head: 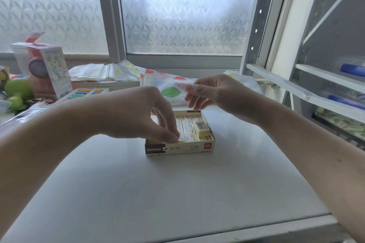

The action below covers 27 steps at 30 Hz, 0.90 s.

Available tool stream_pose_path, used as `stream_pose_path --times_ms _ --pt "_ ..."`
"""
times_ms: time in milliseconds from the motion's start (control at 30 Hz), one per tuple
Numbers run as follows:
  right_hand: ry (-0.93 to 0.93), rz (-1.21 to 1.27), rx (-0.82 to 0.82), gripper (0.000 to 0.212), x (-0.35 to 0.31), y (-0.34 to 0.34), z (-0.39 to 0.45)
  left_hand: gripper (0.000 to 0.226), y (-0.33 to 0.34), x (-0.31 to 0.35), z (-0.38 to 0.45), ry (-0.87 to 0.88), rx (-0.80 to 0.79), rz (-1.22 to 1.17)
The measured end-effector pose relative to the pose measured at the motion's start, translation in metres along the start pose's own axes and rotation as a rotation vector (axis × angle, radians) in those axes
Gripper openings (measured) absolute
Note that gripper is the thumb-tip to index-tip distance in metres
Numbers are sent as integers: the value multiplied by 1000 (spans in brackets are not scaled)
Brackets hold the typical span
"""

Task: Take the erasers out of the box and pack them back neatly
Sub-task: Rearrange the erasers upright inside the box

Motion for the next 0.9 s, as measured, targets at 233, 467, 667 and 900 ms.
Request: stream_pose_path --times_ms 233,467,667,900 --pt "-15 -131 -34 24 -1 3 -2 7 4 -2 2 -11 14 22" --pt "28 -336 -252 21 0 7 -12 15 2 2 2 13 53 10" --pt "-1 -428 -371 29 -5 11 -19 17 2 2 1 4 39 32" --pt "-11 -408 -358 28 -3 13 -17 18 2 0 3 26 94 14"
Point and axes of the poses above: each hand's wrist, its own z-axis towards the middle knuckle, its own y-axis out of the palm, x = y × z, the point moved 9 cm from there along z, towards the middle knuckle, and after that the axes turned 5 degrees about -z, right-handed, at the moved point
